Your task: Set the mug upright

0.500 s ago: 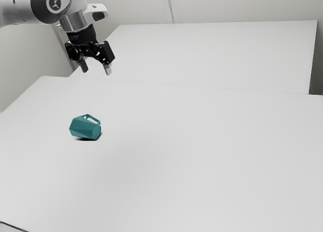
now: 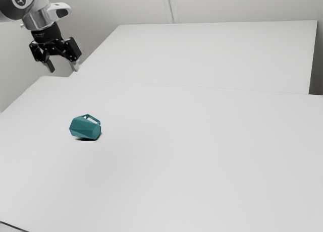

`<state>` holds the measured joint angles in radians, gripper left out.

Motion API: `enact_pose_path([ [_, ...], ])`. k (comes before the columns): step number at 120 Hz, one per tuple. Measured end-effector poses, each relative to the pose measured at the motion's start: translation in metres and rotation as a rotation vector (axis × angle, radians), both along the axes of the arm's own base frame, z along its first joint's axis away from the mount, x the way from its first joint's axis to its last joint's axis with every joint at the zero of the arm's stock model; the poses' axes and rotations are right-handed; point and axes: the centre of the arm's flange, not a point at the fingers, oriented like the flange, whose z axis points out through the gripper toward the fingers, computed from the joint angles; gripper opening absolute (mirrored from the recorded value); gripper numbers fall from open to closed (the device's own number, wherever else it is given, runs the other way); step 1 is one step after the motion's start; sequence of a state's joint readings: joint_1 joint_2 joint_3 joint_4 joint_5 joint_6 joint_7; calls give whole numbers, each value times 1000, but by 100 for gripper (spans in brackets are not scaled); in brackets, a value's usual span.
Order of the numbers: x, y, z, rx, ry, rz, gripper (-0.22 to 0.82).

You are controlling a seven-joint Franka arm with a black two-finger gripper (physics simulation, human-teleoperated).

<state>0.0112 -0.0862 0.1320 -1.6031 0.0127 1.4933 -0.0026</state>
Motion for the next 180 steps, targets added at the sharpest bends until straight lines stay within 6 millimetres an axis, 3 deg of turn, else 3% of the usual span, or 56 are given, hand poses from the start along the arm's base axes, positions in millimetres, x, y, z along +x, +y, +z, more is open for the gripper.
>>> enact_pose_path([
  [31,-36,83,9,-25,-27,111,60],
  [46,-54,125,-14,-107,-57,151,60],
  [60,-60,150,-38,-181,-114,142,60],
  [129,-57,269,-163,-402,-478,3,60],
  [139,-53,277,-189,-442,-505,-16,60],
  [158,-30,264,-227,-525,-540,-86,60],
  [180,-34,271,-262,-631,-517,-67,60],
])
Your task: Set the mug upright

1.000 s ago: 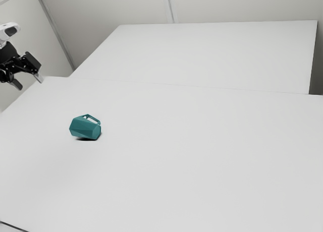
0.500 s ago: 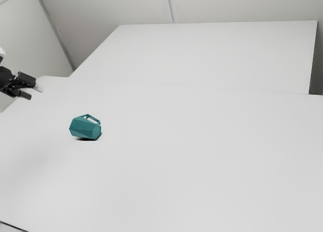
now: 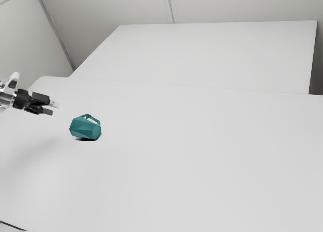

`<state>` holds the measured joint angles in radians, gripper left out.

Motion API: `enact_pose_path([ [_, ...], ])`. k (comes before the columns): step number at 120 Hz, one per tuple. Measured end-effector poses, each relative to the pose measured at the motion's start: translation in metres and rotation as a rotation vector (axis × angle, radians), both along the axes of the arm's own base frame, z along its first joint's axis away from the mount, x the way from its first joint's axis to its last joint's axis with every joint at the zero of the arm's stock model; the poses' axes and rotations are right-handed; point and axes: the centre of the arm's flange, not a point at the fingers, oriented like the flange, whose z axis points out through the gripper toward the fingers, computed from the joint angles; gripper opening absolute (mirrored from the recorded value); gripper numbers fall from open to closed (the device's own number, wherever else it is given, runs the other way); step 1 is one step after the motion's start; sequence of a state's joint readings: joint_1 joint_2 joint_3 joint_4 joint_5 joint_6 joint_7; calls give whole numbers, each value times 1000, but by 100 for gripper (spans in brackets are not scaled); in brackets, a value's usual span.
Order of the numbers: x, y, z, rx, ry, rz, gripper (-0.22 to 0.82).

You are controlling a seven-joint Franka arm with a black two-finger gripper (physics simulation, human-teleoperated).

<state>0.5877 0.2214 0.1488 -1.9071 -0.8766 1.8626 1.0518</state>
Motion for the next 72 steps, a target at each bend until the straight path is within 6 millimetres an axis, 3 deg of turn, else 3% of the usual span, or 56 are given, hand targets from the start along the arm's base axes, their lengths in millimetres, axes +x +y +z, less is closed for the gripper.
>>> enact_pose_path([
  [54,19,1,-65,-132,65,-43,60],
  [72,23,-1,-77,-146,73,-46,60],
])
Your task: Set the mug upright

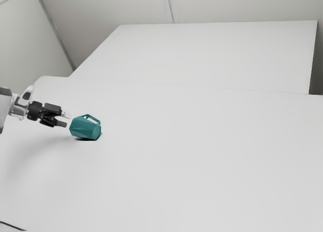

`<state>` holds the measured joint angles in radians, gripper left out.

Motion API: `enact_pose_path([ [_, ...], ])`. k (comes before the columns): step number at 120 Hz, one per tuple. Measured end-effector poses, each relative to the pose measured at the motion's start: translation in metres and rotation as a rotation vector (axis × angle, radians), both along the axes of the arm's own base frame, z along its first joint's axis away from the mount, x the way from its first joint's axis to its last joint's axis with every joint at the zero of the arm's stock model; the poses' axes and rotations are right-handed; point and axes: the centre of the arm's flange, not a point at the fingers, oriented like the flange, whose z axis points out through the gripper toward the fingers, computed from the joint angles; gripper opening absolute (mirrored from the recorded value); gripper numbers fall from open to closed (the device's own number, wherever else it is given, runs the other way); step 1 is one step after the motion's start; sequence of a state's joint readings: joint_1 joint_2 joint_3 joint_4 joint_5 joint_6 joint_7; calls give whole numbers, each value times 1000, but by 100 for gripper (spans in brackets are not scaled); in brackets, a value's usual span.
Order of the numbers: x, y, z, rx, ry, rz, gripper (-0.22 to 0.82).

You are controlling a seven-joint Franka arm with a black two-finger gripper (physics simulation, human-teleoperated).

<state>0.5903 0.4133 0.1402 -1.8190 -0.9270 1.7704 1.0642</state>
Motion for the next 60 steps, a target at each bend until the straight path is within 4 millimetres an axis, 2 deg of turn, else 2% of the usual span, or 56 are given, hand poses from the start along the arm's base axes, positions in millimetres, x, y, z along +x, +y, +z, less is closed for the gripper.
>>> enact_pose_path([
  [60,28,-22,-20,-35,-11,-37,60],
])
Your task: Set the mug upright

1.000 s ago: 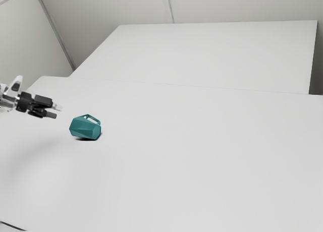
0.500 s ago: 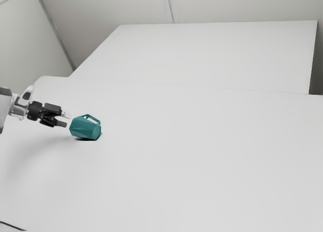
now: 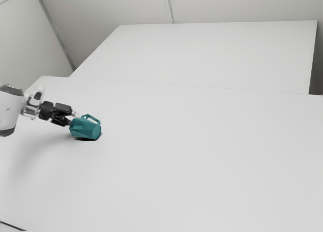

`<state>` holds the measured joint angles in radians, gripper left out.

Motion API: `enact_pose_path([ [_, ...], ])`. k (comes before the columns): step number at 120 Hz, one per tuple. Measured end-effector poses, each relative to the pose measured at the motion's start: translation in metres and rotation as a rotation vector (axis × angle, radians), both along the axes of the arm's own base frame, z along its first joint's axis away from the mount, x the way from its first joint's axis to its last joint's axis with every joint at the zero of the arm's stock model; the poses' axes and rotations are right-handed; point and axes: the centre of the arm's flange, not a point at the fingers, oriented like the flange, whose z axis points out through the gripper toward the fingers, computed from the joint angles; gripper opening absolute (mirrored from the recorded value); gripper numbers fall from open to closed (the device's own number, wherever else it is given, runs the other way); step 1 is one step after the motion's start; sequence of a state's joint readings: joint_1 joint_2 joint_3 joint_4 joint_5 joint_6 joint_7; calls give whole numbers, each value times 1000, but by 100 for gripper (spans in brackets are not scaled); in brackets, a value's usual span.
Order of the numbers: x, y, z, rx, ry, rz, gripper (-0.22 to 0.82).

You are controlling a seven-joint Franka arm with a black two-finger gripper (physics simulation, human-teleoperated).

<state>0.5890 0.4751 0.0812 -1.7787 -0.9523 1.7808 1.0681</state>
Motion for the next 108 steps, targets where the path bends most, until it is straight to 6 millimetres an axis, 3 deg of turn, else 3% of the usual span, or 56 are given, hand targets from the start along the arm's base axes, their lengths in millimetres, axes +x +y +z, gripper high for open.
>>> enact_pose_path([
  [20,5,-3,-6,-5,0,-2,58],
  [108,8,-8,-7,-48,92,68,-4],
])
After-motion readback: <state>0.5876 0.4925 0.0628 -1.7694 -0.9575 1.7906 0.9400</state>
